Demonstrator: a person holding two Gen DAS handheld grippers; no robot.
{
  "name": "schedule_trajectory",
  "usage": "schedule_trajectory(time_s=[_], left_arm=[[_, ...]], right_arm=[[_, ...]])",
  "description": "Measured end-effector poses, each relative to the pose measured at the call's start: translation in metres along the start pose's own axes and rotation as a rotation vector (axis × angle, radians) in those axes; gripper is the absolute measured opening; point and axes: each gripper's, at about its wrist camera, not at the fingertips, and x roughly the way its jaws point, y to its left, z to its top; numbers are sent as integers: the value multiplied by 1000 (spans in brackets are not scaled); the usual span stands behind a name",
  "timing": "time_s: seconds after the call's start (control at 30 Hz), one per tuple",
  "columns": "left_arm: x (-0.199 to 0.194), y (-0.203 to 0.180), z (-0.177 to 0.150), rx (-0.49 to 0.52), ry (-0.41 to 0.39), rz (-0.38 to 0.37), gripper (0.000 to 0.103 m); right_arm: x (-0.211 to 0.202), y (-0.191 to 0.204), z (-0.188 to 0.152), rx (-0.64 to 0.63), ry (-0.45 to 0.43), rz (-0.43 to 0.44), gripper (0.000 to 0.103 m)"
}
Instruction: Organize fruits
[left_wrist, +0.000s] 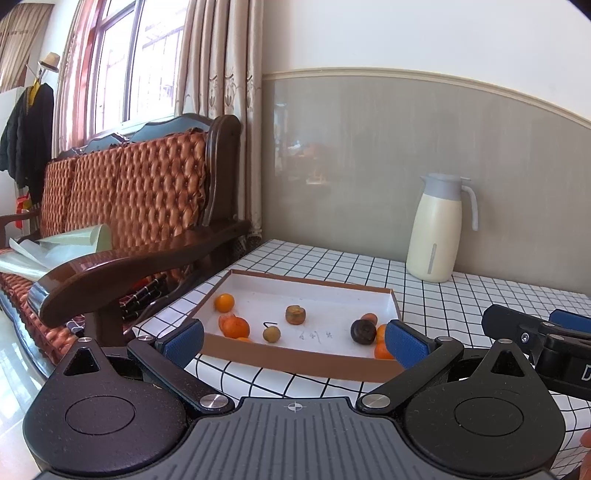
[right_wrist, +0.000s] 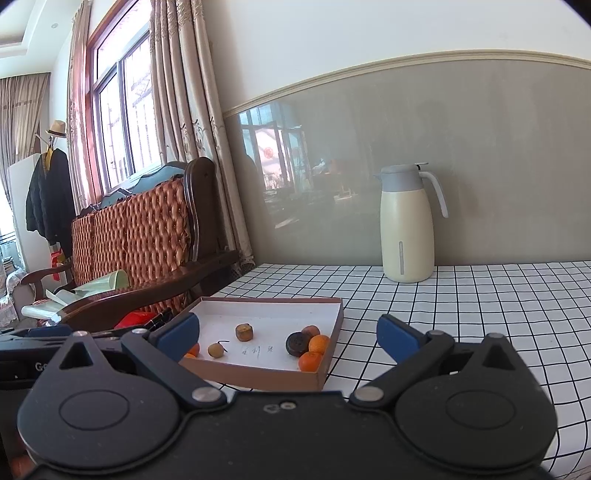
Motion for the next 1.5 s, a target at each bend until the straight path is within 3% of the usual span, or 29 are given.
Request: schedule_trajectory(time_s=[0.2,1.23,1.43,1.5], left_arm=[[3,-5,-3,37,4,8,103],[18,1,-5,-4,31,31,103],[12,9,-10,-57,-24,-13,103],[10,7,-9,-38,-37,3,103]], right_arm=[[0,-1,1,2,1,-5,97],[11,1,-2,-21,10,-51,97],[14,3,-4,-32,37,-35,97],[15,3,-4,-31,42,-33,97]])
